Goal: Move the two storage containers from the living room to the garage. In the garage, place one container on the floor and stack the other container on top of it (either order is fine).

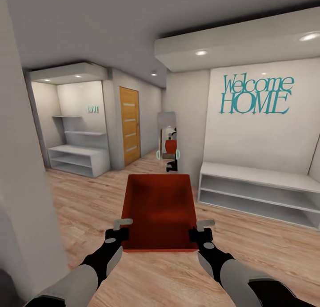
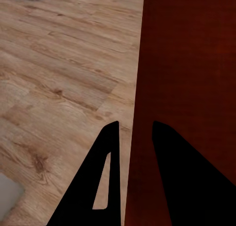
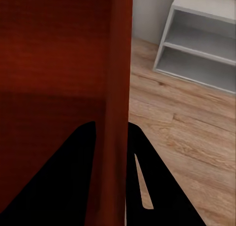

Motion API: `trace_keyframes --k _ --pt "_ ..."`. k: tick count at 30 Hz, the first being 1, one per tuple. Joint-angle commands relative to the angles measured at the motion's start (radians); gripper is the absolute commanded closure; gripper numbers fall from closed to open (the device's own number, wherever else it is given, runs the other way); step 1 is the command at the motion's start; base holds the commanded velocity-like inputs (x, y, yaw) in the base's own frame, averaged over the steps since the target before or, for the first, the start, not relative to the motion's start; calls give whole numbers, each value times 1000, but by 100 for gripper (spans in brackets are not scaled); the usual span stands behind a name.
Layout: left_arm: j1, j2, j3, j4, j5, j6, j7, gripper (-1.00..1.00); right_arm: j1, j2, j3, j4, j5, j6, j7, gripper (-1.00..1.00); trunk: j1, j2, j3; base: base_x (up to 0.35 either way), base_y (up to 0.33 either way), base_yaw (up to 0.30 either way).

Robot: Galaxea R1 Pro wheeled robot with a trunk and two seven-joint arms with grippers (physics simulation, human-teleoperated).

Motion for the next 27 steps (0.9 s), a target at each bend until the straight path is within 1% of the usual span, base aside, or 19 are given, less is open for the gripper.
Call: trace_keyframes --k 1,27 --pt "-2 13 13 -3 -8 -47 19 100 0 -1 -32 4 -6 -4 -9 100 1 -1 -1 322 0 12" --pt "-2 13 13 -3 -9 -49 19 100 0 -3 -32 4 -6 -3 -9 100 1 -1 -1 322 0 1"
